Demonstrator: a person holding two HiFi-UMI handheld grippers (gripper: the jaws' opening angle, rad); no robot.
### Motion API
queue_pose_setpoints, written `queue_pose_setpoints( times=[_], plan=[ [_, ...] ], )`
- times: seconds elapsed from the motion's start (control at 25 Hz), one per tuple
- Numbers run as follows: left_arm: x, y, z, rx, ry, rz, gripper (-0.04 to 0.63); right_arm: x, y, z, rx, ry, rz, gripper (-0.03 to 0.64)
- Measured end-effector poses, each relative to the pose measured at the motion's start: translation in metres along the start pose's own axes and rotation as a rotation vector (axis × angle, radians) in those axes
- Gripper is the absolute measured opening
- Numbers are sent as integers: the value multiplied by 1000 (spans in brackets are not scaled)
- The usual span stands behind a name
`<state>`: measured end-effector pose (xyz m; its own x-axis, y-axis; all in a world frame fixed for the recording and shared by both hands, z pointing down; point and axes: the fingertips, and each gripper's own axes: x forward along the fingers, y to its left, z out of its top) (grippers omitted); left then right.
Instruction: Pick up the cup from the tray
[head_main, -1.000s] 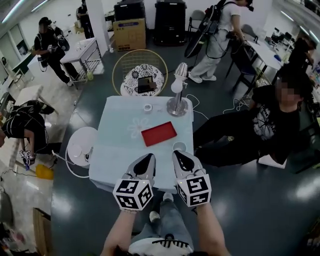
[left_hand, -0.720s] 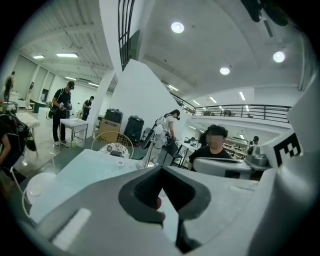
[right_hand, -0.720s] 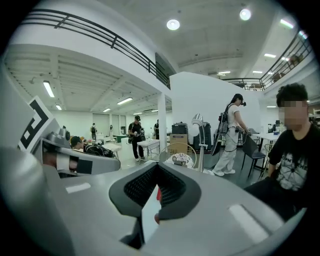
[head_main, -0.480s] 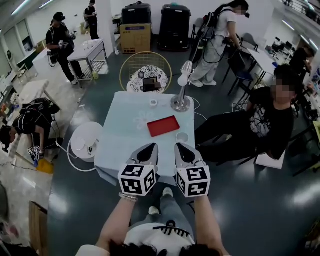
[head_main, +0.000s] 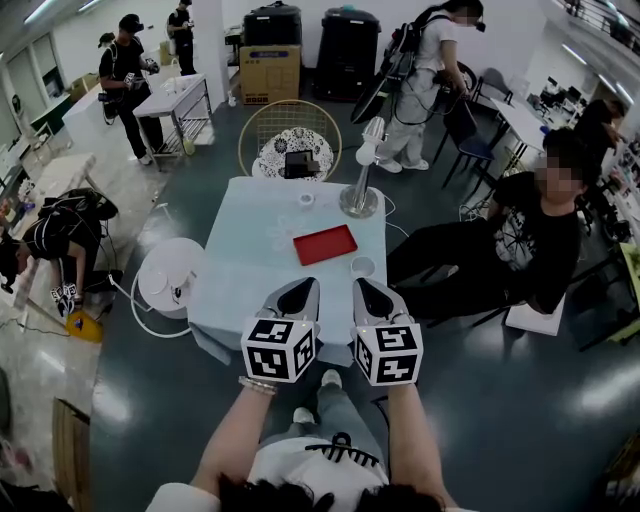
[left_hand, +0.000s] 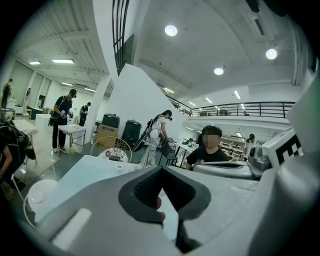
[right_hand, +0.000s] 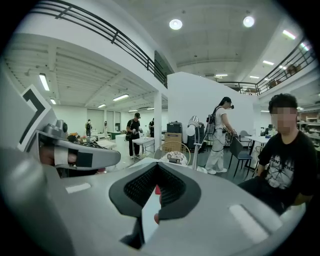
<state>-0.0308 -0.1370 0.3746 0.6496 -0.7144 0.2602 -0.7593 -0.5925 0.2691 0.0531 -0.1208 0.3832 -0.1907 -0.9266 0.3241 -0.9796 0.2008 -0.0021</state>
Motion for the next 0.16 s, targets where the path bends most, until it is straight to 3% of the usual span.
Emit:
queue_pose_setpoints(
  times=[0.16],
  plan=[
    [3,2,-2,10,13,6,0,2,-1,-1,-3,7,-9,23]
  ],
)
